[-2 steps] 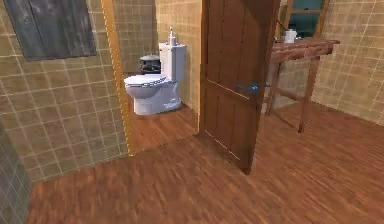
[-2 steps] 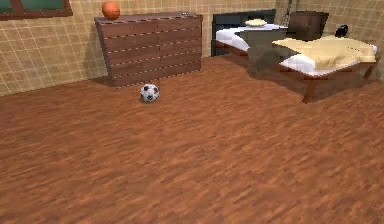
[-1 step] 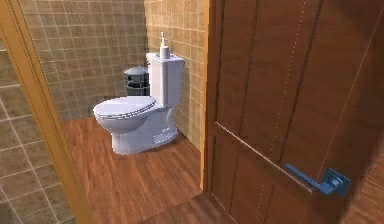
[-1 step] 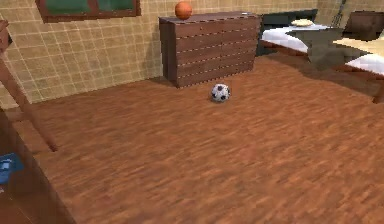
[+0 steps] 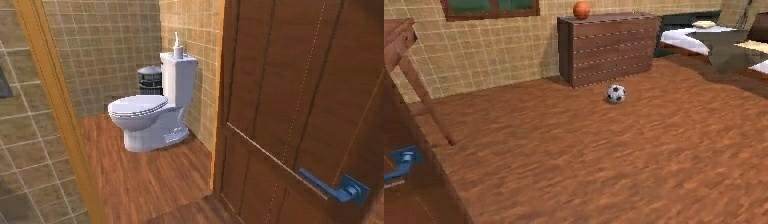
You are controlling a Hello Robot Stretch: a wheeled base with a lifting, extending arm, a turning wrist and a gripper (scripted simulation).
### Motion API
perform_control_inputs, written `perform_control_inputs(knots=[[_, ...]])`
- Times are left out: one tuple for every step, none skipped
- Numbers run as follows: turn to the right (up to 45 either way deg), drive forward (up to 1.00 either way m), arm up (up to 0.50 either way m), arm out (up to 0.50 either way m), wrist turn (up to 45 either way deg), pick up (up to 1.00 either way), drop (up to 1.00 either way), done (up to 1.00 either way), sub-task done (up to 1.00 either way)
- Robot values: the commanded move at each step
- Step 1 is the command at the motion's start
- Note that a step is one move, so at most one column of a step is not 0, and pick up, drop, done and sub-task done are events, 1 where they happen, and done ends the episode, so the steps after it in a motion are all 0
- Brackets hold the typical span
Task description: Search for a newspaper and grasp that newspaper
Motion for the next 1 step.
perform_control_inputs(knots=[[0.0,0.55,0.0,0.0,0.0,0.0,0.0,0.0,0.0]])
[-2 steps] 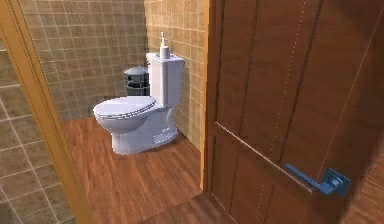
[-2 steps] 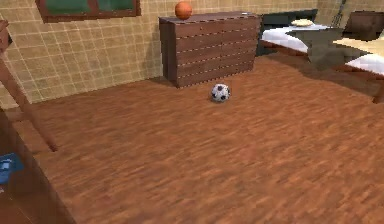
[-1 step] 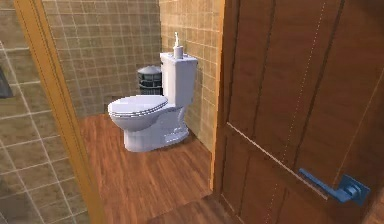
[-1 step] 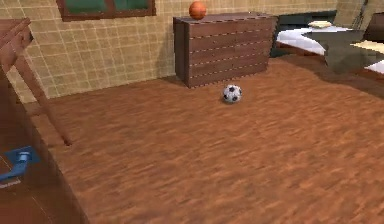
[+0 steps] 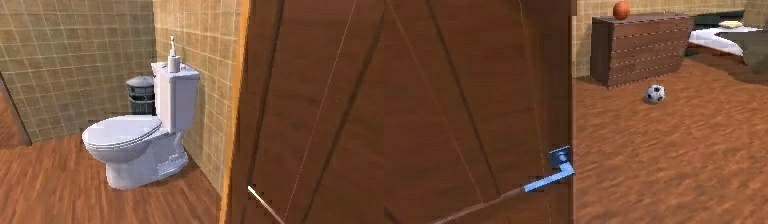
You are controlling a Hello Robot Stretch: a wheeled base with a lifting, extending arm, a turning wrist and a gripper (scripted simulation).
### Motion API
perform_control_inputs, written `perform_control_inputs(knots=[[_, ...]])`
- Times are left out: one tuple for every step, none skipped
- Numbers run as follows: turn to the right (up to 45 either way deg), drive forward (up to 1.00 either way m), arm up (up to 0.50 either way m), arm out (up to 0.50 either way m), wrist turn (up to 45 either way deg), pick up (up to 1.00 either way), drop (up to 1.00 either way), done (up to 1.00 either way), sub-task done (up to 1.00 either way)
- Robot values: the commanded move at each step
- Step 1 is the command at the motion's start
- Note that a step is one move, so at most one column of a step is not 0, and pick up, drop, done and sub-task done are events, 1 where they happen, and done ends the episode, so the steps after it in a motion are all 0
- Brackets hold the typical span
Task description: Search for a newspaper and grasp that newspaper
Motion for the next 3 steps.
perform_control_inputs(knots=[[-24.0,0.0,0.0,0.0,0.0,0.0,0.0,0.0,0.0],[0.0,0.45,0.0,0.0,0.0,0.0,0.0,0.0,0.0],[-6.0,0.0,0.0,0.0,0.0,0.0,0.0,0.0,0.0]])
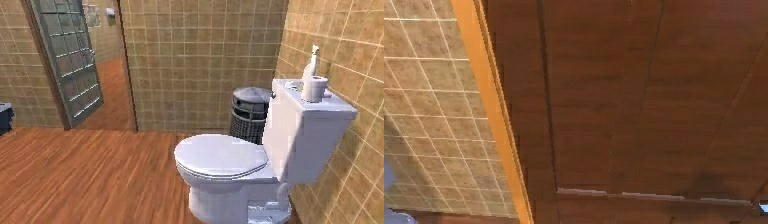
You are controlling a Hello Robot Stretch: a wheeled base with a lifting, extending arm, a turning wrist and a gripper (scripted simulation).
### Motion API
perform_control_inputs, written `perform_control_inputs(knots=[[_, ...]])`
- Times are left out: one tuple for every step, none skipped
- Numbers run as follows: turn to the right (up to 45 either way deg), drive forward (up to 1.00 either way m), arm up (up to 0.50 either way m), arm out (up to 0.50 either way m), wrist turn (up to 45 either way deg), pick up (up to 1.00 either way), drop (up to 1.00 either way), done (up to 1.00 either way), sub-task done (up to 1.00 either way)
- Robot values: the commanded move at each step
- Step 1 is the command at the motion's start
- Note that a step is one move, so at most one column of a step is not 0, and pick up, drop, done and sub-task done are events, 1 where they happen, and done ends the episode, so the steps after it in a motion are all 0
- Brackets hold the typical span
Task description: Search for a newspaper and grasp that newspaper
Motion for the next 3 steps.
perform_control_inputs(knots=[[0.0,0.3,0.0,0.0,0.0,0.0,0.0,0.0,0.0],[-39.0,0.0,0.0,0.0,0.0,0.0,0.0,0.0,0.0],[0.0,1.0,0.0,0.0,0.0,0.0,0.0,0.0,0.0]])
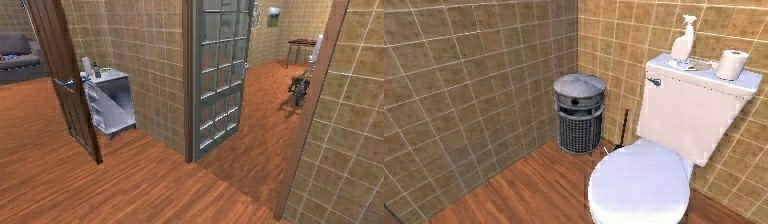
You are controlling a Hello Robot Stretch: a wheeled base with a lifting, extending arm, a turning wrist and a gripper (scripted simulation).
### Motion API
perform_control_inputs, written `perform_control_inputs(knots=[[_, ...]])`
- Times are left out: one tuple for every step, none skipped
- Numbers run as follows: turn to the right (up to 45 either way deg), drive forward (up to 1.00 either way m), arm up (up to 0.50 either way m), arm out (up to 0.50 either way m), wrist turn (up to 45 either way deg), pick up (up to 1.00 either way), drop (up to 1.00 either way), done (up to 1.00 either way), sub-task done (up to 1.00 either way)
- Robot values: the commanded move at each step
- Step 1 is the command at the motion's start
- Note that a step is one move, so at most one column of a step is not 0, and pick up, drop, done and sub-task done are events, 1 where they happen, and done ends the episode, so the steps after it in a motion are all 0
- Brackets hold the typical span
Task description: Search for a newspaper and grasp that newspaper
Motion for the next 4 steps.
perform_control_inputs(knots=[[-3.0,0.0,0.0,0.0,0.0,0.0,0.0,0.0,0.0],[0.0,0.25,0.0,0.0,0.0,0.0,0.0,0.0,0.0],[-42.0,0.0,0.0,0.0,0.0,0.0,0.0,0.0,0.0],[0.0,1.0,0.0,0.0,0.0,0.0,0.0,0.0,0.0]])
